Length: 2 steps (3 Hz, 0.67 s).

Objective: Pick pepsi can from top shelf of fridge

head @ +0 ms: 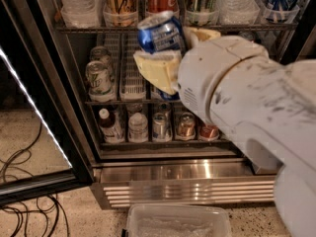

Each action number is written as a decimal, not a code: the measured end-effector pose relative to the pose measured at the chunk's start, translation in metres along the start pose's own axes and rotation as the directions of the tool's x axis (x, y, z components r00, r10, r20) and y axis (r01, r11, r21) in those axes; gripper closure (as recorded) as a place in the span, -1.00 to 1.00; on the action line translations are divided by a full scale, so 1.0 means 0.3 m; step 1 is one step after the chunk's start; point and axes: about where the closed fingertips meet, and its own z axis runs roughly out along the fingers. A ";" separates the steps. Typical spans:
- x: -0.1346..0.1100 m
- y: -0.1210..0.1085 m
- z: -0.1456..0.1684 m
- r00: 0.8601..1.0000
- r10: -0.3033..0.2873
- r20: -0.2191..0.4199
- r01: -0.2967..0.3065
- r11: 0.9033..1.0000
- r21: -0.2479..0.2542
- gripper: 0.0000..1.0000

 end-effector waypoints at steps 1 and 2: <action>0.146 -0.062 -0.023 0.996 -0.001 -0.087 0.008 0.996 0.085 1.00; 0.250 -0.142 -0.045 0.990 0.068 -0.125 -0.047 0.985 0.165 1.00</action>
Offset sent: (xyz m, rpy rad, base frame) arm 0.0256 -0.1110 -0.0812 0.3107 0.2672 -0.3475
